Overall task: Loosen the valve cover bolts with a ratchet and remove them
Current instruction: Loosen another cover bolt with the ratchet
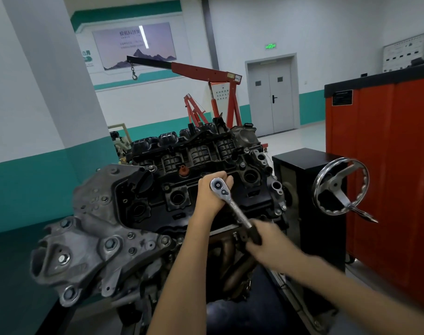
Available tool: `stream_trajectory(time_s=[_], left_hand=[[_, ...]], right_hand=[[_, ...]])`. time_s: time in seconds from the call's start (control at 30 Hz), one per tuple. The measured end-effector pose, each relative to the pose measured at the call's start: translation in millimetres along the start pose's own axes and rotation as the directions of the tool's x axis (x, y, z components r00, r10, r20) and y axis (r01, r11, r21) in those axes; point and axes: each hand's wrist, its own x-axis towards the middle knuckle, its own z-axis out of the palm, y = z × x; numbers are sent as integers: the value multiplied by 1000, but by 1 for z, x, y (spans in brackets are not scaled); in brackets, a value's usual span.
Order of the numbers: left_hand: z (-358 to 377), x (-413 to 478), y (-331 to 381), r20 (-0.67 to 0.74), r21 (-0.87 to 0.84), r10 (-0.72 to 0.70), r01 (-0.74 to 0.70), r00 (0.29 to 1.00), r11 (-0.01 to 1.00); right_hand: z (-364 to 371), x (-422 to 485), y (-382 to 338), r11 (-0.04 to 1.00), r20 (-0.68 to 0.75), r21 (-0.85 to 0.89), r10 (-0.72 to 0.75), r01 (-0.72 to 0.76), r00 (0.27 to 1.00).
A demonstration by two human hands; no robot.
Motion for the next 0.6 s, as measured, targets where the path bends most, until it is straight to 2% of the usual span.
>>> stream_trajectory(time_s=[0.1, 0.17, 0.23, 0.3, 0.37, 0.4, 0.47, 0.5, 0.6], left_hand=[[-2, 2, 0, 63, -24, -3, 4, 998, 1000], [0, 3, 2, 60, -12, -9, 10, 998, 1000], [2, 1, 2, 25, -59, -40, 41, 999, 997], [3, 0, 1, -31, -154, -102, 96, 994, 983], [7, 0, 3, -81, -177, -136, 120, 987, 977], [10, 1, 5, -101, -160, -135, 118, 986, 980], [17, 2, 12, -139, -123, -122, 105, 983, 987], [20, 2, 14, -153, -120, -120, 102, 981, 988], [19, 2, 13, -144, -92, -114, 101, 983, 991]], right_hand=[[-72, 26, 4, 941, 139, -322, -58, 100, 989], [-106, 43, -3, 821, 125, -548, -110, 161, 986], [-109, 47, -6, 769, 71, -618, -149, 161, 986], [-79, 35, -1, 867, 33, -487, -105, 108, 994], [-31, 11, 2, 982, -7, -184, -36, 34, 999], [-8, 0, 1, 1000, -40, -21, 3, -3, 999], [33, -12, -7, 959, -124, 275, 107, -69, 986], [48, -13, -12, 928, -150, 362, 154, -91, 977], [58, -11, -19, 919, -152, 387, 152, -83, 977]])
